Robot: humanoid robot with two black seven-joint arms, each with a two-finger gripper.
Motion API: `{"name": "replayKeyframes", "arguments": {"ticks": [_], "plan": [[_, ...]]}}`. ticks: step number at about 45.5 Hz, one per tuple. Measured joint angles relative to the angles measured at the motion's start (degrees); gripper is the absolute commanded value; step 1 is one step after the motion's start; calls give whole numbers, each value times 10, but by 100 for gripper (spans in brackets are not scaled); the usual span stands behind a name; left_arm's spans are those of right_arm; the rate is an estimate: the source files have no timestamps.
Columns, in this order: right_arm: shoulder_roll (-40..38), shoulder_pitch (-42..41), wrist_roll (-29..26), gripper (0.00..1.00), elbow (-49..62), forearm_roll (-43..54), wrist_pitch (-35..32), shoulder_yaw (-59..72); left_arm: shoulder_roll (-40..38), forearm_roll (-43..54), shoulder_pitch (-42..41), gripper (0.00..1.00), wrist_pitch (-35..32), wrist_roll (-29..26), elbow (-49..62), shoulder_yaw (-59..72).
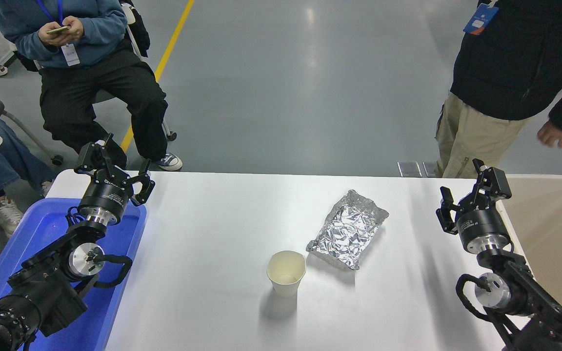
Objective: Dispose of the paper cup in the dustbin
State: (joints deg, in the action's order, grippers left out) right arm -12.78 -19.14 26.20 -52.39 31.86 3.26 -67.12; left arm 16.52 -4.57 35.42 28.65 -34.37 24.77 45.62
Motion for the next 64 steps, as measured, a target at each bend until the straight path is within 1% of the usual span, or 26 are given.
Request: {"name": "replayKeyframes", "arguments": {"ticks": [21,25,31,33,38,48,64], "plan": [[3,-13,-1,99,1,-1,2,3,0,0,0,100,0,0,0,0],[3,-16,-20,99,-4,-2,8,9,0,0,0,100,0,0,0,0],[-2,-24,-76,99,-29,1,25,18,0,0,0,100,0,0,0,0],[-8,-29,-99,99,-43,3,30,27,0,0,0,100,0,0,0,0],[-30,-36,-126,99,-75,11,35,53,0,0,0,100,0,0,0,0],[-92,-67,-155,99,-128,81,42,141,0,0,0,100,0,0,0,0],[-165,-136,-167,99,-162,241,44,275,0,0,0,100,0,0,0,0]]}}
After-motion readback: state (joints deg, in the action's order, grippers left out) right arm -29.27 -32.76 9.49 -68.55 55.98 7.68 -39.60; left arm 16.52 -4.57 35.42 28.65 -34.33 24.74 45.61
